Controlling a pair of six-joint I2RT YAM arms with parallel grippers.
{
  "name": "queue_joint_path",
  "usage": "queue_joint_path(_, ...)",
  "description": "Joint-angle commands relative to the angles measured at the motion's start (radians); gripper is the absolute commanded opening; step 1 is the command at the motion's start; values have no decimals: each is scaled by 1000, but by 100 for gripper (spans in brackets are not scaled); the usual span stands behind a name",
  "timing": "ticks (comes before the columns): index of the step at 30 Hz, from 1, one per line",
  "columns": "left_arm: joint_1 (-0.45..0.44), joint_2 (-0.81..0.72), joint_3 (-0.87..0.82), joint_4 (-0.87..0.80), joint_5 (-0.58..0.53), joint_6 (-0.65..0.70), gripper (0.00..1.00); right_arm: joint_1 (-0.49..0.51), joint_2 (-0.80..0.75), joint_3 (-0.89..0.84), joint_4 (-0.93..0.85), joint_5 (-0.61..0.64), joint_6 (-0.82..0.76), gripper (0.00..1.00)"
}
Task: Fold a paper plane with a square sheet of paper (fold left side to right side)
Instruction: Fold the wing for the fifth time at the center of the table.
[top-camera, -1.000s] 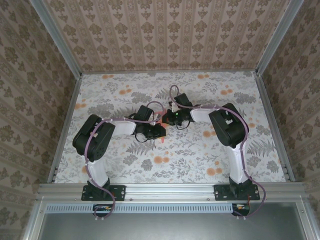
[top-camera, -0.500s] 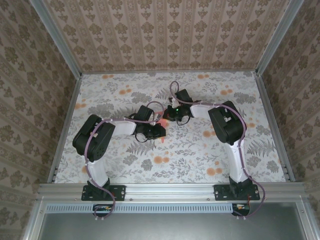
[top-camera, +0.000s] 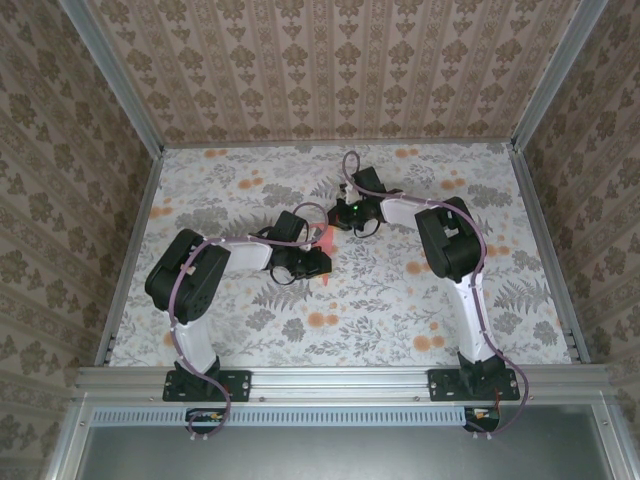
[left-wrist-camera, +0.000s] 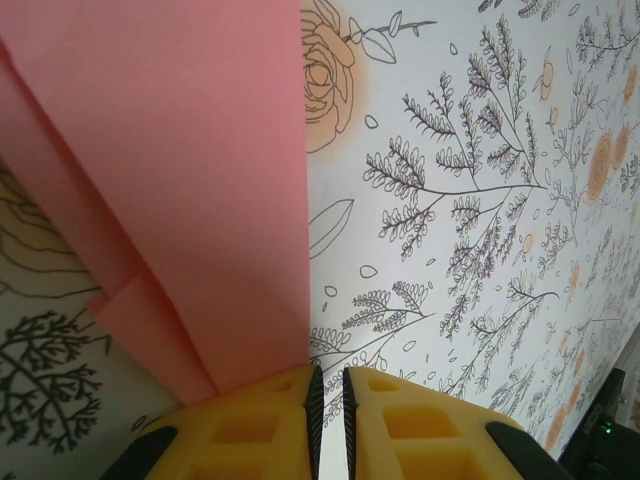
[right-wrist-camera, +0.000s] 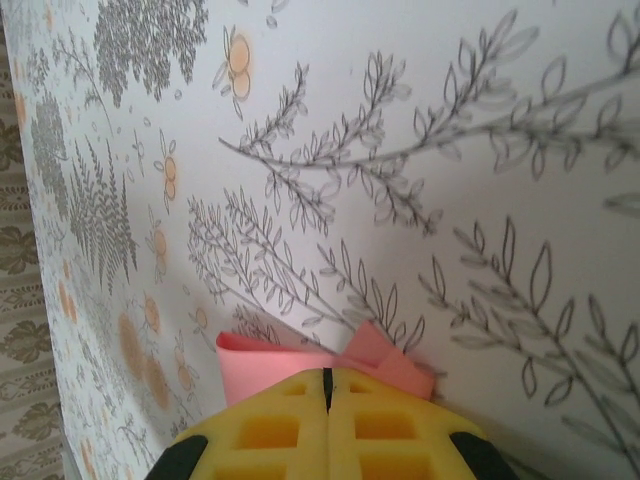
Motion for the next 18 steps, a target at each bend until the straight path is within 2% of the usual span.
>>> queue_joint_path(1,-15,17,-45,-137,-40,17,17,-28,55,50,-25,69,-26,0)
queue_joint_path(13,-19,10,-46,-136,-43,15,18,-55,119,187,-80,68,-27,0)
queue_joint_path(18,-21,-4,-48,-136,-54,13,18,-64,49,181,-83,80,-38,0)
